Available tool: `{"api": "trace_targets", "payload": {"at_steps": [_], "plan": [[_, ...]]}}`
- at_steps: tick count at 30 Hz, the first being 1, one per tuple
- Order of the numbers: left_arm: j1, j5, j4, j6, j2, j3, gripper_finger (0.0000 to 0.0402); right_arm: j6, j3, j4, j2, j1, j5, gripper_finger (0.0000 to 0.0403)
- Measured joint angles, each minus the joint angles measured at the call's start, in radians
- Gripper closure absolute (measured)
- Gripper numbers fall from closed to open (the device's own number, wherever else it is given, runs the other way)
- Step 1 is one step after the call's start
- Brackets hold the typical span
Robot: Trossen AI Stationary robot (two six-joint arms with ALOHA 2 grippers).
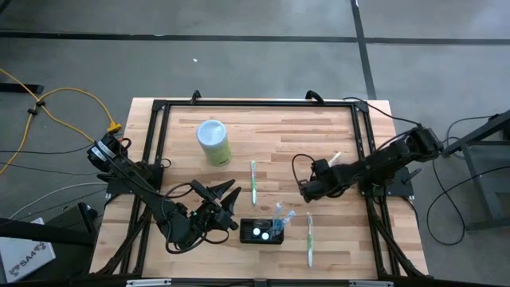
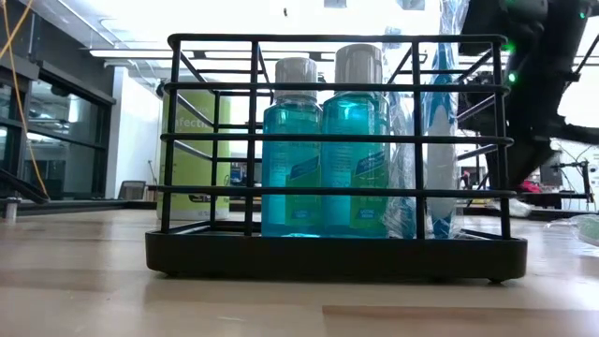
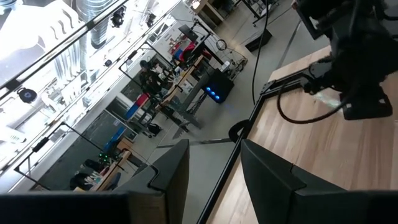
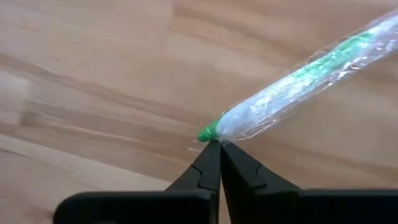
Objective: Pick & Place toothbrushing station
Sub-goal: Put the top right green toothbrush into the mesh organizer
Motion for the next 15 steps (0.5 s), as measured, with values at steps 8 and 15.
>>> {"api": "trace_targets", "payload": {"at_steps": [8,15], "plan": [[0.002,0.000,0.000,-0.002,0.000,0.000,0.0263,-0.152,0.153,-0.186,-0.071,-0.027,0.110,0.0401],[0.027,0.000,0.000,-0.010,0.000,0.000,0.0263,-0.396,0.279,-0.227,-0.140,-0.039,0.203,0.0401]]}}
